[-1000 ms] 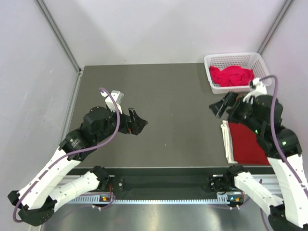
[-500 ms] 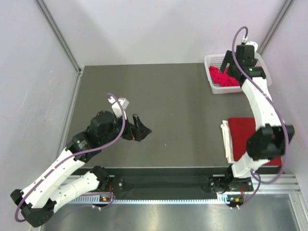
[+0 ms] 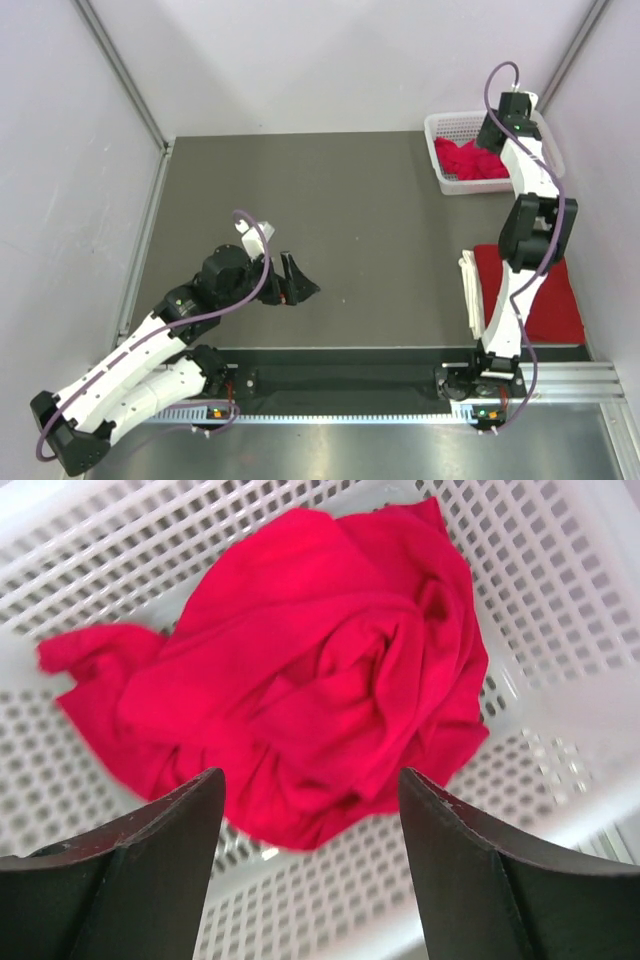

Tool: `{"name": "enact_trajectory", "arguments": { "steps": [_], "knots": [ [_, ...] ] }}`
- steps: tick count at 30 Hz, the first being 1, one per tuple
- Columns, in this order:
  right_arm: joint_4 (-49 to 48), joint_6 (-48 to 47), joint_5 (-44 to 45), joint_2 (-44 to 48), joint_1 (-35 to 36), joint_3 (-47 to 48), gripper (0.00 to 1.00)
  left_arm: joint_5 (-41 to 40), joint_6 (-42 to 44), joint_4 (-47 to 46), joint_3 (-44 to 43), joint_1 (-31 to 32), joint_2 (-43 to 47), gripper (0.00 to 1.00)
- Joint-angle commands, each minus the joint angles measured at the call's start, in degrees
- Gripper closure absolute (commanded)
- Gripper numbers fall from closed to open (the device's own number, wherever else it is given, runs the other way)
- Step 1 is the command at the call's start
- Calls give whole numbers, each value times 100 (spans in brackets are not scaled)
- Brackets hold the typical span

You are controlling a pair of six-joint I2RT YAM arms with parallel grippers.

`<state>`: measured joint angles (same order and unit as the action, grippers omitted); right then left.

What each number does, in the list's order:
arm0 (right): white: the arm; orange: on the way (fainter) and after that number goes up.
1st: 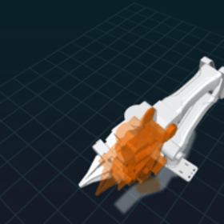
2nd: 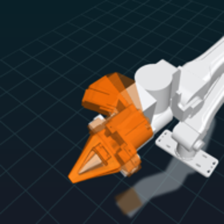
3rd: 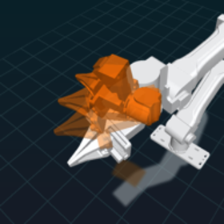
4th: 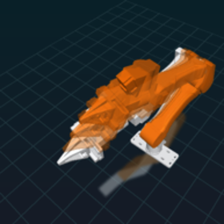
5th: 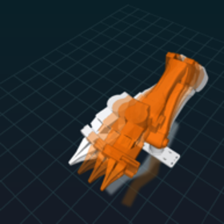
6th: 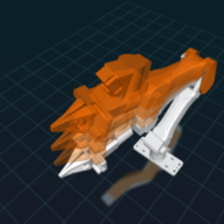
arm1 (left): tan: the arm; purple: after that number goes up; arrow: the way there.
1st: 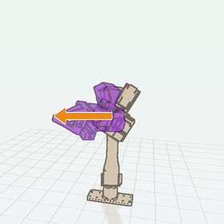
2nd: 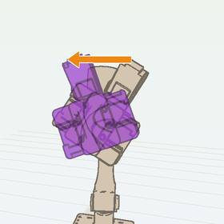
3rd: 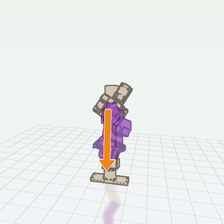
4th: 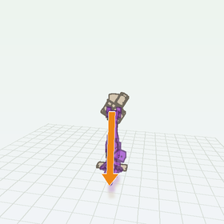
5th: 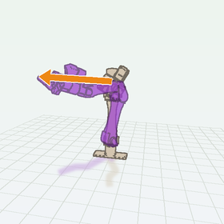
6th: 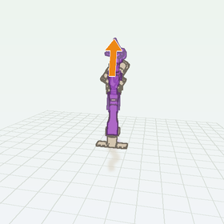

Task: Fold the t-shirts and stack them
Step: Grab the tshirt from the pile

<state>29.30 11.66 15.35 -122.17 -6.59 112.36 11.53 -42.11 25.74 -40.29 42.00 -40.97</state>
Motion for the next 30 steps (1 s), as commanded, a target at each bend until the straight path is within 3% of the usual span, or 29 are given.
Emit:
{"name": "enact_trajectory", "arguments": {
  "steps": [1, 9, 17, 18, 19, 20, 23, 30],
  "knots": [
    [-346, -129, -32, -516, -184, 637, 30, -352, -8, -279, 57, 1, 159, 5],
    [-741, 292, -497, -1388, -659, 1104, 31, -609, 536, -613, -22, 1, -42, 5],
    [-1163, 381, -1236, -1775, -870, 1420, 64, -652, 748, -798, -225, 10, -402, 7],
    [-1233, 416, -1306, -1680, -879, 1412, 71, -600, 765, -929, -138, 1, -429, 7],
    [-1286, 433, -1411, -1618, -888, 1395, 94, -538, 757, -939, -111, 1, -455, 7],
    [-1321, 477, -1543, -1556, -888, 1386, 100, -486, 731, -930, -110, 1, -534, 7],
    [-1383, 495, -2349, -1030, -888, 1351, 100, -345, 652, -983, -128, 10, -587, 9],
    [-1929, 785, -3099, 2078, -888, -232, 100, -985, 861, -492, -618, 1, -1035, 9]
  ]
}}
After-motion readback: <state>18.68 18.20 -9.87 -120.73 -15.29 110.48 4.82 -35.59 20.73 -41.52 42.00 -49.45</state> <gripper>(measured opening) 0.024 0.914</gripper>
